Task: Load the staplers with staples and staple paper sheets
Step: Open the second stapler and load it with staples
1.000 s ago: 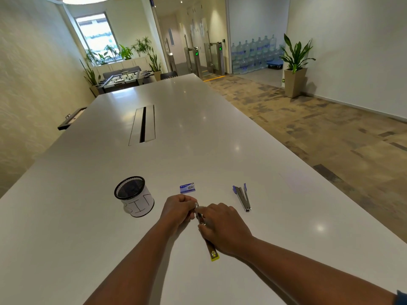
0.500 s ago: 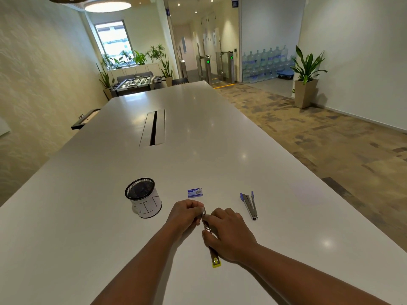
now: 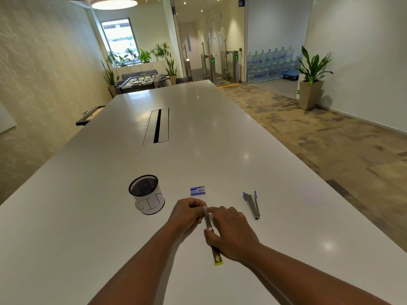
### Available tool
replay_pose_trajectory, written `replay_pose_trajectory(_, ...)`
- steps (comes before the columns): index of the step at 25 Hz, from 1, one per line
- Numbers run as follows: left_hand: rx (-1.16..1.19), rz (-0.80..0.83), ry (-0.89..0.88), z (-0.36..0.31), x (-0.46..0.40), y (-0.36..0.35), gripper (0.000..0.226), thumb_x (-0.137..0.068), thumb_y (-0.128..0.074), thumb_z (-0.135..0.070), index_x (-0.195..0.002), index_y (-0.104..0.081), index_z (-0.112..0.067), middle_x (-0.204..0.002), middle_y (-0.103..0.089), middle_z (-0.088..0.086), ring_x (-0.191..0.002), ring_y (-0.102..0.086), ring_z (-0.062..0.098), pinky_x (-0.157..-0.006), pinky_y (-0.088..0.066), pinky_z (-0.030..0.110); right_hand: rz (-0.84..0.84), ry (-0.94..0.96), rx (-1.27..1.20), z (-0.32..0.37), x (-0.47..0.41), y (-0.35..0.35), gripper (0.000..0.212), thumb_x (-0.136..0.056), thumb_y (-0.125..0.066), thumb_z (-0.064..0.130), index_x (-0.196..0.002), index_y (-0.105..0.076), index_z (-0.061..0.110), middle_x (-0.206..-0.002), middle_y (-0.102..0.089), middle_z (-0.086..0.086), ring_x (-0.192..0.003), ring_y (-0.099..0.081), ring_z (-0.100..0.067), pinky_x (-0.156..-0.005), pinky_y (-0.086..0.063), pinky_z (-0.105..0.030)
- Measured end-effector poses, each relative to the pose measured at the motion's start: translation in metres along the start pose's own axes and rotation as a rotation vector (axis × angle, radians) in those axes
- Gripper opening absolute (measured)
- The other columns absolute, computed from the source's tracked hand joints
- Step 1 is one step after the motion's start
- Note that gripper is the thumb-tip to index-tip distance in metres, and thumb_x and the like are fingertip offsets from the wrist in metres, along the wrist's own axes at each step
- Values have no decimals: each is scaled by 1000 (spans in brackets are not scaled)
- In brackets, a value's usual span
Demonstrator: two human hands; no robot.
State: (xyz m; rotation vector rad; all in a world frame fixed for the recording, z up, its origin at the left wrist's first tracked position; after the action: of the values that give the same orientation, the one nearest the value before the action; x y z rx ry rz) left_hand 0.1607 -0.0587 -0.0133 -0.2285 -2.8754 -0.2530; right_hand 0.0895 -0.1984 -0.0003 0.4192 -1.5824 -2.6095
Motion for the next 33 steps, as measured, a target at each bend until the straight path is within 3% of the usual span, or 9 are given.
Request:
replay_pose_trajectory(8, 39, 1, 75, 1, -5, 3, 11, -89, -66, 8, -94, -74, 3, -69, -66, 17, -51, -53, 16, -51, -46, 27, 23, -2, -78, -3, -1, -1, 48, -94, -40, 54, -140, -42, 39, -104, -57, 15, -96, -48, -13, -88, -42, -36)
replay_pose_trajectory(12, 47, 0, 79, -1, -4, 3, 11, -88, -65, 9, -96, -72, 5, -70, -65, 19, -49, -53, 15, -51, -47, 27, 7, -120, -212, -11, -19, -4, 27, -98, -39, 48, -111, -60, 39, -93, -67, 12, -88, -59, -13, -83, -50, -42)
replay_pose_trajectory(14, 37, 0, 87, -1, -3, 2, 12, -88, -65, 9, -96, -72, 5, -66, -64, 16, -48, -52, 15, -50, -46, 26, 55, -236, -263, -11, -30, -7, 21, -98, -45, 44, -96, -62, 33, -92, -69, 10, -91, -63, -14, -90, -47, -46)
replay_pose_trajectory(17, 17, -6, 106, -3, -4, 3, 11, -89, -64, 9, -96, -72, 4, -63, -64, 14, -46, -52, 14, -50, -47, 27, 158, -367, -315, -13, -39, -13, 22, -98, -47, 42, -90, -62, 26, -93, -71, 7, -94, -64, -17, -99, -39, -48)
replay_pose_trajectory(21, -10, -10, 132, -3, -6, 4, 11, -89, -65, 9, -96, -72, 5, -61, -65, 13, -45, -52, 15, -49, -48, 26, 240, -412, -338, -12, -45, -12, 18, -94, -51, 41, -83, -57, 27, -94, -69, 4, -98, -64, -21, -100, -43, -52)
replay_pose_trajectory(24, 7, -2, 133, -3, -6, 5, 11, -89, -65, 10, -96, -72, 7, -61, -65, 14, -43, -51, 14, -49, -48, 25, 173, -423, -312, -12, -44, -11, 9, -92, -56, 37, -91, -51, 29, -86, -64, 9, -90, -62, -18, -98, -43, -47)
replay_pose_trajectory(27, -1, -13, 117, -2, -7, 4, 10, -89, -66, 9, -96, -72, 5, -69, -69, 16, -44, -53, 14, -50, -49, 25, 119, -444, -307, -11, -43, -7, 24, -89, -63, 35, -102, -44, 31, -76, -54, 14, -82, -59, -17, -95, -42, -43)
replay_pose_trajectory(33, -1, -17, 67, 2, -5, 4, 10, -88, -68, 6, -95, -73, 1, -73, -69, 15, -52, -56, 15, -58, -51, 28, 6, -319, -315, -9, -27, -6, 8, -97, -49, 35, -105, -49, 34, -82, -66, 10, -88, -64, -16, -99, -42, -48)
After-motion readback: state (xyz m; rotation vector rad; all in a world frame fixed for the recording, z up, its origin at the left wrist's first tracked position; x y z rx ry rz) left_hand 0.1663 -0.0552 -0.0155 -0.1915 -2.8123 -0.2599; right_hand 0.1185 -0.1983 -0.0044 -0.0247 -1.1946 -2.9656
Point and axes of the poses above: each hand's wrist, its own x-axis away from the middle knuckle, its own y-axis out of the back of the hand, z = x × y, the point moved 6 cm from there along -x, towards the middle knuckle
